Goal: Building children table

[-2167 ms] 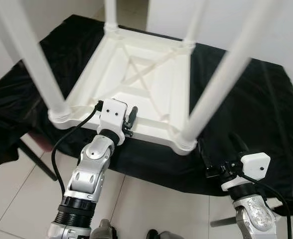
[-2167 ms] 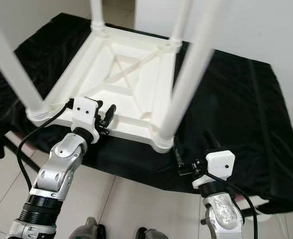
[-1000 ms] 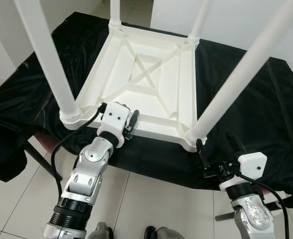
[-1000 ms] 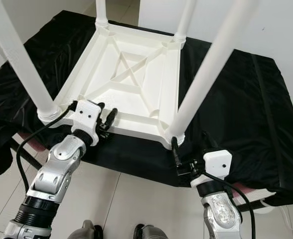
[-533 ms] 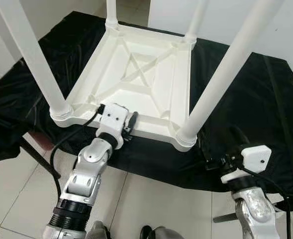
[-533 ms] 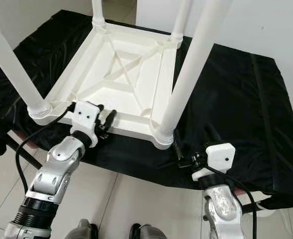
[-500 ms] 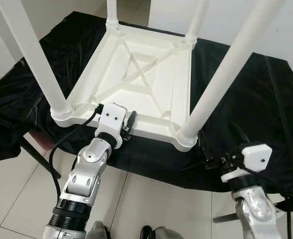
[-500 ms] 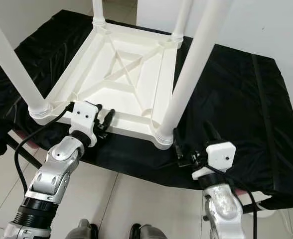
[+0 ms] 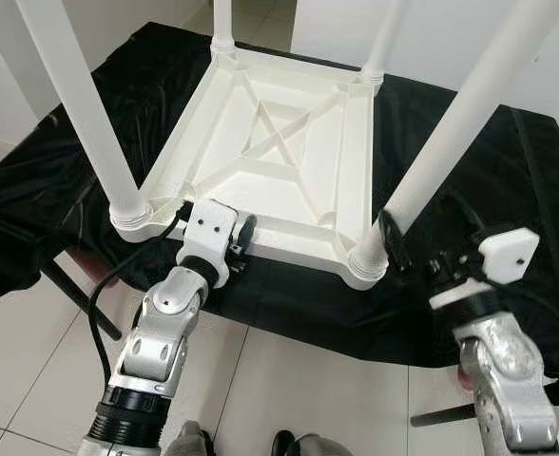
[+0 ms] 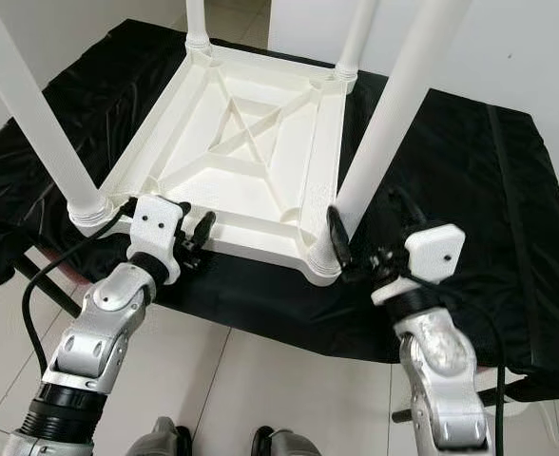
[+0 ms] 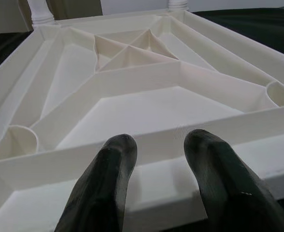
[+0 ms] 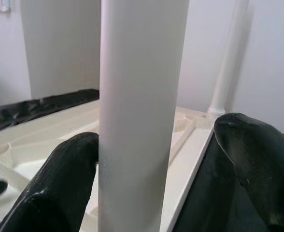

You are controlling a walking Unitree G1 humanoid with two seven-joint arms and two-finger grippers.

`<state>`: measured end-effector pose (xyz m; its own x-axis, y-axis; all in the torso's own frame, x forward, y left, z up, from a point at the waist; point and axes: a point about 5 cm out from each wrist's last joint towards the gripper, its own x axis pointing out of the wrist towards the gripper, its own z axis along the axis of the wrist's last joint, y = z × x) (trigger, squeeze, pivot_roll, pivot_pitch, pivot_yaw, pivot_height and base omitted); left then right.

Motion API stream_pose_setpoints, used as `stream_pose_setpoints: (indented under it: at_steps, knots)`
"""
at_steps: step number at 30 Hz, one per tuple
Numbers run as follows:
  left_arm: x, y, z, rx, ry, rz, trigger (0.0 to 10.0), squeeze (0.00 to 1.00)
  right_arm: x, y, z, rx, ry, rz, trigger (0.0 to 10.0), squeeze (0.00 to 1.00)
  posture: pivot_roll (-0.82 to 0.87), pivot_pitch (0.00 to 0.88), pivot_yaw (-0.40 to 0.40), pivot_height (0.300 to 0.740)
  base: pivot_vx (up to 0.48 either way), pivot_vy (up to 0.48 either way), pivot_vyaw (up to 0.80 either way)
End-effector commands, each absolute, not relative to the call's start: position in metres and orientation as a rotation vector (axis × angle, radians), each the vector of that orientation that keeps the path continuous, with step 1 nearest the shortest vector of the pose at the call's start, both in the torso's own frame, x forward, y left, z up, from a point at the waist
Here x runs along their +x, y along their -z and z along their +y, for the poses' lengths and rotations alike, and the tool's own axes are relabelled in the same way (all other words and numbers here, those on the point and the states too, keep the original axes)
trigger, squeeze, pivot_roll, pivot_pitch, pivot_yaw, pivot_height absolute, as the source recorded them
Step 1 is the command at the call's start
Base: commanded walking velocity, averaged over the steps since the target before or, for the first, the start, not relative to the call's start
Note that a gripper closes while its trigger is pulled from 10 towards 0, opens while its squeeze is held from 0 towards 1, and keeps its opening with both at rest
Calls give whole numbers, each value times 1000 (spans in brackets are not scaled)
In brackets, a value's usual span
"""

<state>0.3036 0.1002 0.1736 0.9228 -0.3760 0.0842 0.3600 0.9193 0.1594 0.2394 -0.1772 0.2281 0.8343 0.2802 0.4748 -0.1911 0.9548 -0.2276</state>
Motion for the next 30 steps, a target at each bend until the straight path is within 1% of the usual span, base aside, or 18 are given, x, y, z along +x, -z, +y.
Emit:
stream_pose_setpoints:
  at_steps: [1,13,16,22,30]
  knots:
    - [301,-173,98,142,374,-105,10000,0,239,-238,-180,-163,-254,-543,10000,0,19,152,-60,740,0,0,0]
    - [301,-170,92,140,392,-92,10000,0,254,-279,-164,-138,-277,-640,10000,0,28,141,-63,740,0,0,0]
    - [302,-172,92,137,384,-94,10000,0,258,-302,-160,-126,-266,-703,10000,0,35,146,-68,740,0,0,0]
    - [303,-173,92,135,373,-95,10000,0,257,-327,-160,-126,-244,-786,10000,0,34,147,-70,740,0,0,0]
    - [305,-174,91,105,355,-91,10000,0,255,-341,-161,-125,-228,-824,10000,0,29,148,-70,740,0,0,0]
